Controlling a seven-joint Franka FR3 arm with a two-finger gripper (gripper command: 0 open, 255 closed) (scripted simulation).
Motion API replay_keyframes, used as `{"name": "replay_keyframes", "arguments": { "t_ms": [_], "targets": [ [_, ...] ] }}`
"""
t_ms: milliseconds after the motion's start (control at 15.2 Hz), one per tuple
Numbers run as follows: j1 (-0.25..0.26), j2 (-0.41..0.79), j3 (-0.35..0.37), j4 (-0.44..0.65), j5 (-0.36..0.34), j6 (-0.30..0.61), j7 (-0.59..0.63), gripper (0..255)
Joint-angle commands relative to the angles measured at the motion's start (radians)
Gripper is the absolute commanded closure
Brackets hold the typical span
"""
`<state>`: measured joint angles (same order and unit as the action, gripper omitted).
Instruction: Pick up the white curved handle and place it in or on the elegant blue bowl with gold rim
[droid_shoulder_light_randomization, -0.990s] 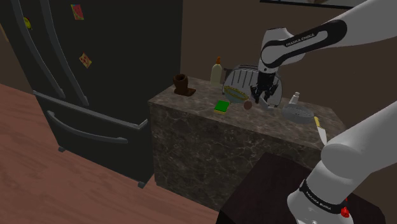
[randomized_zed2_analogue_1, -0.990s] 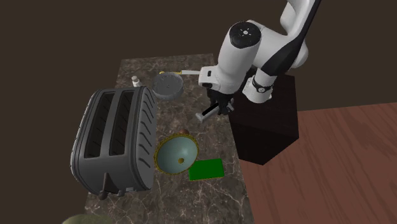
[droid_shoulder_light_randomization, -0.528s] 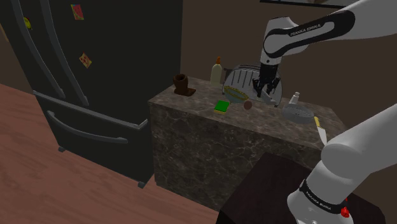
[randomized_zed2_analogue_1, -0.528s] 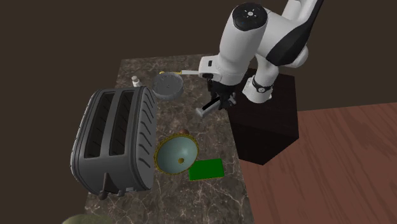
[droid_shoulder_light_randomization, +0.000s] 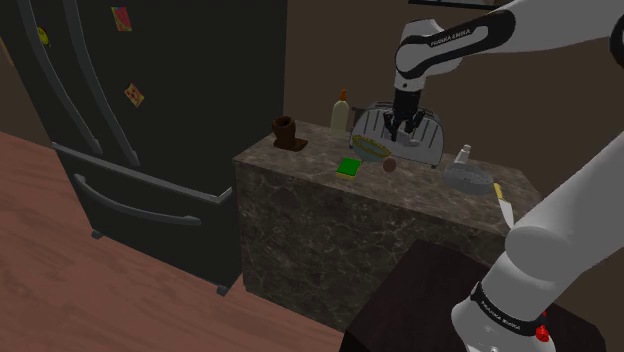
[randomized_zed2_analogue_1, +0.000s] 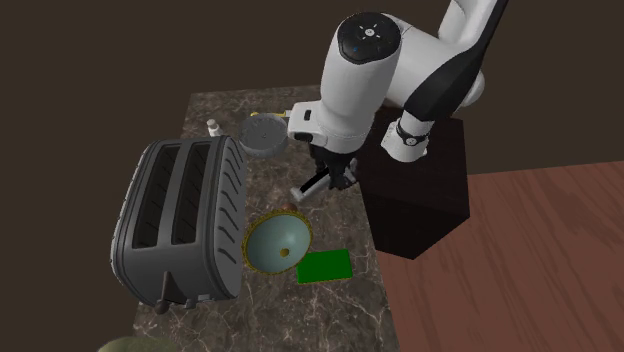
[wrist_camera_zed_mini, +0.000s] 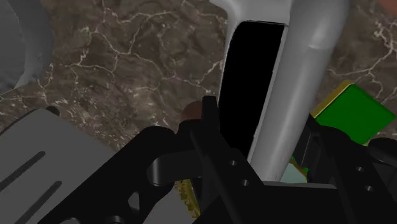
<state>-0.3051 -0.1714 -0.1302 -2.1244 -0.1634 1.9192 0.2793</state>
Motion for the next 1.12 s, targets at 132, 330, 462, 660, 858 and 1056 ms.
{"name": "replay_keyframes", "arguments": {
  "t_ms": [132,330,462,660,858,1056],
  "targets": [
    [0.003,0.156,-0.002,0.167,0.022,-0.011,-0.01,255],
    [0.003,0.278,-0.002,0.318,0.04,-0.04,-0.02,255],
    [0.001,0.362,-0.001,0.429,0.052,-0.066,-0.026,255],
    [-0.007,0.526,0.001,0.66,0.074,-0.134,-0.039,255],
    [-0.008,0.53,0.002,0.624,0.074,-0.095,-0.035,255],
    [-0.008,0.535,0.003,0.591,0.073,-0.057,-0.031,255]
  ]
}}
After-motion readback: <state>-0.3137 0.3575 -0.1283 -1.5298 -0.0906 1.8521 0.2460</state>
